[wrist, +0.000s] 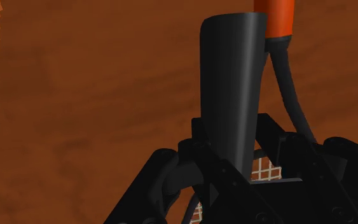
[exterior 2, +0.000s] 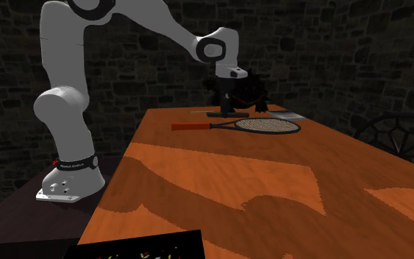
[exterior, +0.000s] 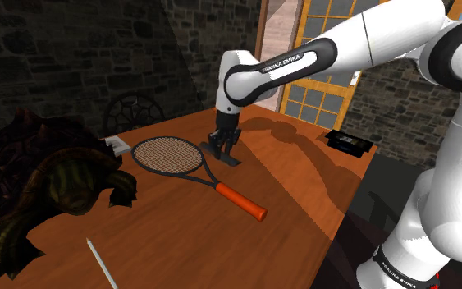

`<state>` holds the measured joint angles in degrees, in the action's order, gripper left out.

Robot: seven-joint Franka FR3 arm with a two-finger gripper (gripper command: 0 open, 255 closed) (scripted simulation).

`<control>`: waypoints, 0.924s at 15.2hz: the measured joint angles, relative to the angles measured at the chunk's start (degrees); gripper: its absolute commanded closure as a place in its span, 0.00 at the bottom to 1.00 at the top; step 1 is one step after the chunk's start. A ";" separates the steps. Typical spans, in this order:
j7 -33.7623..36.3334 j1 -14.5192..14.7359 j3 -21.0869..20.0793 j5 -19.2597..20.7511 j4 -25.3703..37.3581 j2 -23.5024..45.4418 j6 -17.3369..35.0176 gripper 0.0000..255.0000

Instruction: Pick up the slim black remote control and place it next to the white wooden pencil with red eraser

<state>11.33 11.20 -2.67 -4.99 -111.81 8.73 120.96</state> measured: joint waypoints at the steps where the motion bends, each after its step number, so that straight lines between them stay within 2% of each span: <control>1: 1.31 0.74 -0.53 0.07 -0.82 -0.69 0.25 1.00; 7: 8.81 4.94 -3.90 0.14 -6.19 -4.45 2.44 1.00; 14: 18.31 9.96 -8.30 0.38 -8.47 -6.35 3.54 1.00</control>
<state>29.63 21.16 -10.97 -4.60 -120.28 2.38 124.50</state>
